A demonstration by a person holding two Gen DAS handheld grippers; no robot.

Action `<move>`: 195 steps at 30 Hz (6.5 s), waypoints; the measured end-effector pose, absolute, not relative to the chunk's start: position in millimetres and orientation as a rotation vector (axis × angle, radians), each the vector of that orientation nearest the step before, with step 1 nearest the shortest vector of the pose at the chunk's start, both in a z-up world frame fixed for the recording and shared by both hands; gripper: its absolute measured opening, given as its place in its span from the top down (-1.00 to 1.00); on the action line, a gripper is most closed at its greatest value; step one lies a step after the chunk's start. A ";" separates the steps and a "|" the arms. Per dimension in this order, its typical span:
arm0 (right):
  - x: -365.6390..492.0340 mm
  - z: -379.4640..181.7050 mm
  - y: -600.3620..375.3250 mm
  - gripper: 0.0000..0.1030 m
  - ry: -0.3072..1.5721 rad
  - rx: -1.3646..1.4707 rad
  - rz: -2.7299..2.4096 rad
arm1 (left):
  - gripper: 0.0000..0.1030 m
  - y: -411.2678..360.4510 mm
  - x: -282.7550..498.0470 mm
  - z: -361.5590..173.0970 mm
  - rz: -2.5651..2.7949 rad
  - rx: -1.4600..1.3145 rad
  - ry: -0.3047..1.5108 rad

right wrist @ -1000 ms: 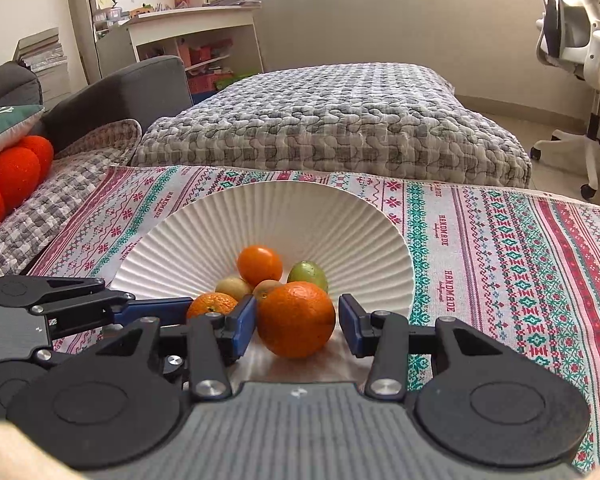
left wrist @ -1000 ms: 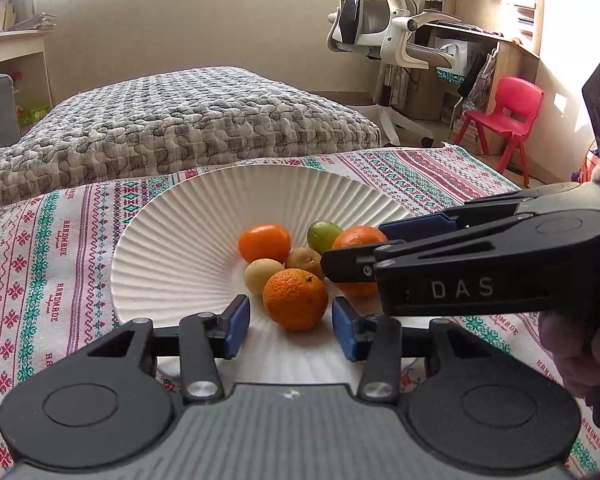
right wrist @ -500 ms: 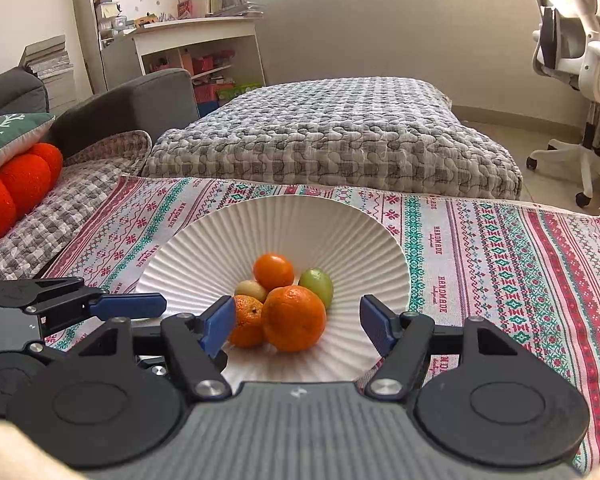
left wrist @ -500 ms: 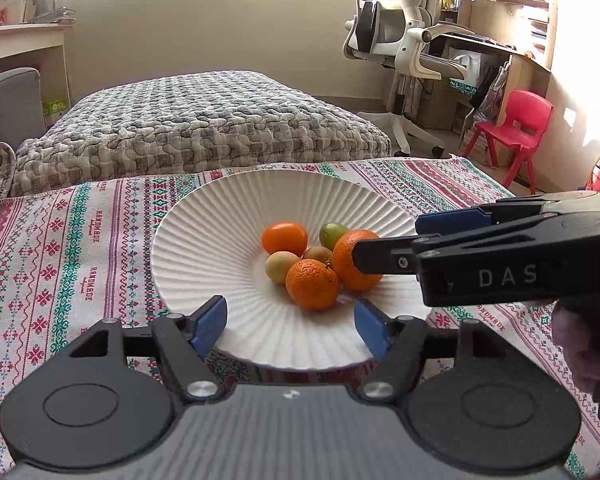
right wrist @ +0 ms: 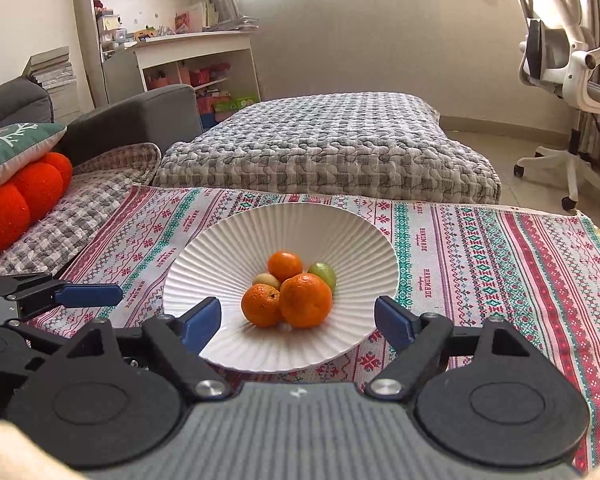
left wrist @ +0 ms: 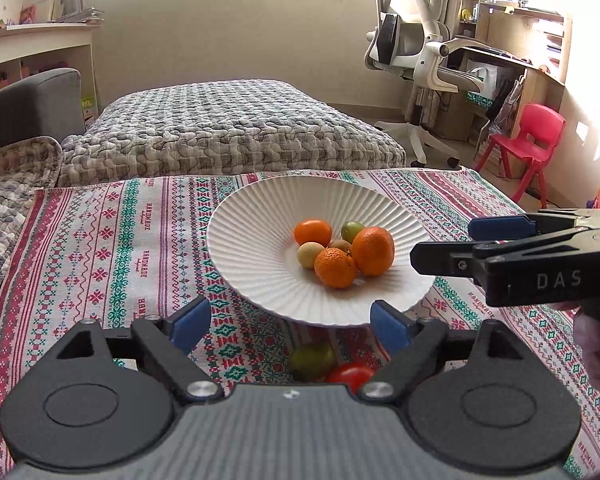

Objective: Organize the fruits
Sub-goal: 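Withdraw both tools from the bowl toward the tomato and green fig, then grasp the red tomato with the right tool while the left tool grasps the green fig, then lift and carry the tomato and green fig over the white bowl with both tools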

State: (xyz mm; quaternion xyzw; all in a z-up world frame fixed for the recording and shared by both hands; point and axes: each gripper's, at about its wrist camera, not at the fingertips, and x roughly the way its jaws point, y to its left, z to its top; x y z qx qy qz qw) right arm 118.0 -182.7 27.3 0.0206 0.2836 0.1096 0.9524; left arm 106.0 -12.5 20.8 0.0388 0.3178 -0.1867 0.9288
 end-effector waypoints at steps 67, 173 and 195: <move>82.8 -38.5 -104.4 -0.18 0.642 -0.132 0.258 | -0.85 52.0 57.1 -39.7 -0.325 0.140 0.745; 89.9 2.4 -184.4 0.32 0.575 -0.041 0.148 | 0.49 -33.8 87.1 14.8 -0.502 0.088 0.604; 152.9 -4.3 -189.8 0.32 0.591 -0.079 0.128 | 0.49 -35.9 164.5 -2.8 -0.397 0.126 0.633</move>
